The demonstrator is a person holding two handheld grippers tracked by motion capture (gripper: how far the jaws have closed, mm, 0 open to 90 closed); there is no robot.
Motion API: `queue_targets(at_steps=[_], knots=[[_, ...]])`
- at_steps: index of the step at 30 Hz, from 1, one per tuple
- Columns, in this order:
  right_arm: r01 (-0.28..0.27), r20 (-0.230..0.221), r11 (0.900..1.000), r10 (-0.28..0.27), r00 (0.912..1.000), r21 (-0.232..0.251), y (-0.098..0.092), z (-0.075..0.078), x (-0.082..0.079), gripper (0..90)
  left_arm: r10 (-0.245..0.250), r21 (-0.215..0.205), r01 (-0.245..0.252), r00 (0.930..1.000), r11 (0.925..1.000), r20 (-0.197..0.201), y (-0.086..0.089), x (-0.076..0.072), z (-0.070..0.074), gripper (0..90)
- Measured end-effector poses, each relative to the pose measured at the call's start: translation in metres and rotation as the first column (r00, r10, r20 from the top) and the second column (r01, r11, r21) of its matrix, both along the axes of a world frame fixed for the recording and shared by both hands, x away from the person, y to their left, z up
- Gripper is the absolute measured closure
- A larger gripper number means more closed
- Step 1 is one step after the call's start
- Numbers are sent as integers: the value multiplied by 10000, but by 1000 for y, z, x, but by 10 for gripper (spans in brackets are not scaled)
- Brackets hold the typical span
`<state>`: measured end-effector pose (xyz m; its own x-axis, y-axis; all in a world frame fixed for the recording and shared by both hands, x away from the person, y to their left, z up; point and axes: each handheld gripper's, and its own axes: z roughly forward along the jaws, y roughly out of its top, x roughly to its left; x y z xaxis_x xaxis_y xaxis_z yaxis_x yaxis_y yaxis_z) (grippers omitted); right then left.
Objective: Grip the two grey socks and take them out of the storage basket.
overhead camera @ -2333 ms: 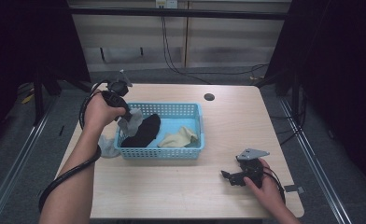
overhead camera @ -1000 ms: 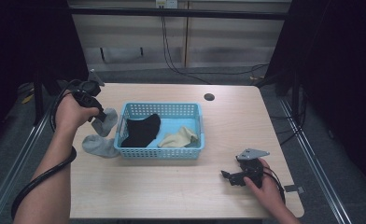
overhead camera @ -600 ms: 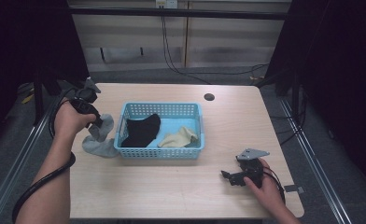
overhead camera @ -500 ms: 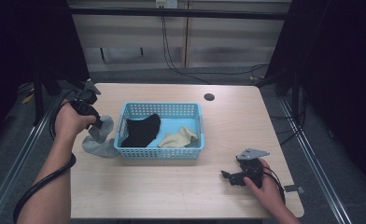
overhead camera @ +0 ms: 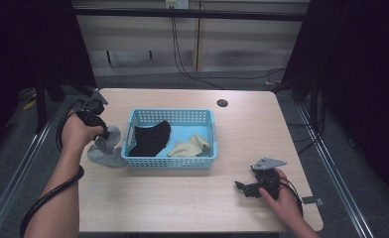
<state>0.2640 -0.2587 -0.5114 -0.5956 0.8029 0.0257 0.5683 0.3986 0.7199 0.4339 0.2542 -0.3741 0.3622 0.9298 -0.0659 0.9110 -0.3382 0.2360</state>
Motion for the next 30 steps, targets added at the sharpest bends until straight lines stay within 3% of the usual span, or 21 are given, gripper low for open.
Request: queue_targets(at_steps=[3,9,11,17,19,30], knots=[[1,0,10000,-1,10000,-1,0,0,0,114,95,-11,-95,9999,10000,-91,0,1,-5,815],[0,1,10000,0,10000,0,0,0,0,114,-56,38,56,9998,10000,185,1,2,-12,767],[0,2,10000,0,10000,-1,0,0,0,114,-3,125,-3,9986,9999,532,1,2,-12,712],[-2,3,10000,2,10000,-1,0,0,0,114,51,152,-63,9971,9999,761,3,1,-12,581],[-2,1,10000,2,10000,0,0,0,0,114,76,-21,-75,9961,10000,874,3,0,-12,503],[-27,1,10000,27,10000,-19,0,0,0,114,-67,-631,121,9963,9979,856,-2,-11,-14,406]])
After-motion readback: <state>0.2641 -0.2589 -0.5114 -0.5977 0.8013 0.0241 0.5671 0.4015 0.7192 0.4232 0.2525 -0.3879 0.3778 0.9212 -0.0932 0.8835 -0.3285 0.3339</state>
